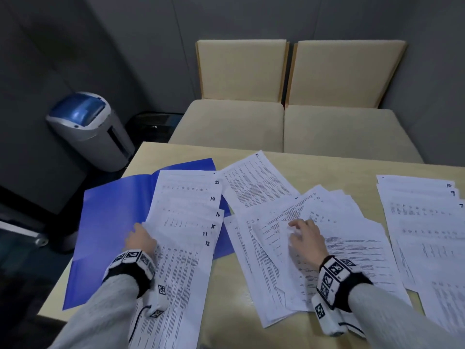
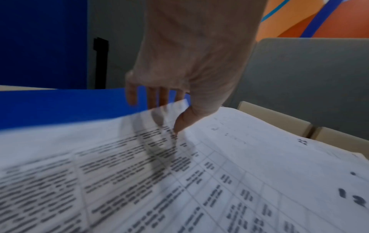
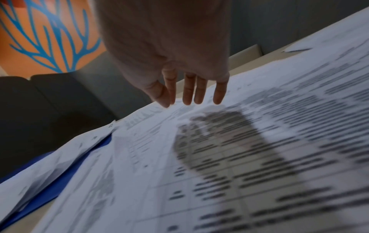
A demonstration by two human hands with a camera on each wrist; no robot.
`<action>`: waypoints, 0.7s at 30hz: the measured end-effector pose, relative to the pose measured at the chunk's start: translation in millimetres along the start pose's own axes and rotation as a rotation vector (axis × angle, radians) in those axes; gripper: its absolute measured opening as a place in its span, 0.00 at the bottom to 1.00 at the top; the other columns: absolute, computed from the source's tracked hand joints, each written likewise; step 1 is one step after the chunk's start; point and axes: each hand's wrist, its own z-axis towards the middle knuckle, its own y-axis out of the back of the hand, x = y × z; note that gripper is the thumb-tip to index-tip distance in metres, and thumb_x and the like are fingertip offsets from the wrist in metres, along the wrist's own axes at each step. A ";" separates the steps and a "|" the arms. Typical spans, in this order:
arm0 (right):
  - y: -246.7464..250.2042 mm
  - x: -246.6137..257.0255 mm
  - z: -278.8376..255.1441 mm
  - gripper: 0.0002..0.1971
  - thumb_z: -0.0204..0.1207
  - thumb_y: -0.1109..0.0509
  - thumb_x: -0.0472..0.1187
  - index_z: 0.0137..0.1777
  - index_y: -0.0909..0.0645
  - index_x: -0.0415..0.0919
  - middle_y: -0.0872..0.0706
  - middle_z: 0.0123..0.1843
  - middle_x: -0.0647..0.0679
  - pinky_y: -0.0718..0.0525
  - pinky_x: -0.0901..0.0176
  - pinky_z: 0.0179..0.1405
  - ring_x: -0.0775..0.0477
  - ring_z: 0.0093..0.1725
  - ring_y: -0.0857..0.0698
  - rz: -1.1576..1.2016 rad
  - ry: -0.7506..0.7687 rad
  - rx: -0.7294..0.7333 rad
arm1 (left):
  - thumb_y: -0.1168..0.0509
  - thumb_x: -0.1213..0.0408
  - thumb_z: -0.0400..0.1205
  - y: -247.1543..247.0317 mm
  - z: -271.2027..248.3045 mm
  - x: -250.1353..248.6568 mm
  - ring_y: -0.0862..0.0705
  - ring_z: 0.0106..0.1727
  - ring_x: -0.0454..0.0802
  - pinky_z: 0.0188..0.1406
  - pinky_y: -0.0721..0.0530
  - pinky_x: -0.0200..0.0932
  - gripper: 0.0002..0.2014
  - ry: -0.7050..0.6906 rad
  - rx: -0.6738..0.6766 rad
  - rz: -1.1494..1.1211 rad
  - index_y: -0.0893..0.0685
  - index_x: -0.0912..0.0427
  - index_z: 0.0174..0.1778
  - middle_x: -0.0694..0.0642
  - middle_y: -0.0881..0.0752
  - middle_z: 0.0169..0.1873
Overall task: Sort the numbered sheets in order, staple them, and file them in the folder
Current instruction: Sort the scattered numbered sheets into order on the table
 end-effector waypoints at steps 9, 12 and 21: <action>60.5 -83.5 -25.1 0.17 0.78 0.39 0.32 0.65 0.26 0.45 0.32 0.70 0.39 0.33 0.39 0.69 0.35 0.70 0.32 -0.094 -0.470 -0.247 | 0.33 0.70 0.76 -48.7 -93.5 -137.8 0.21 0.54 0.64 0.47 0.24 0.55 0.22 -0.929 -0.239 0.062 0.22 0.62 0.68 0.63 0.22 0.57; 69.2 -102.9 -41.2 0.21 0.77 0.37 0.34 0.69 0.30 0.46 0.34 0.73 0.39 0.35 0.39 0.70 0.35 0.73 0.34 -0.071 -0.587 -0.293 | 0.37 0.62 0.82 -85.2 -147.9 -190.0 0.22 0.57 0.57 0.51 0.21 0.50 0.17 -1.209 0.009 0.048 0.23 0.60 0.67 0.60 0.23 0.59; 82.4 -139.9 -63.7 0.21 0.80 0.44 0.27 0.71 0.28 0.39 0.23 0.70 0.41 0.25 0.51 0.62 0.38 0.68 0.23 0.393 -0.552 -0.358 | 0.22 0.41 0.63 -148.7 -179.8 -253.3 0.36 0.73 0.60 0.74 0.34 0.65 0.51 -1.148 0.276 0.610 0.41 0.54 0.77 0.58 0.34 0.71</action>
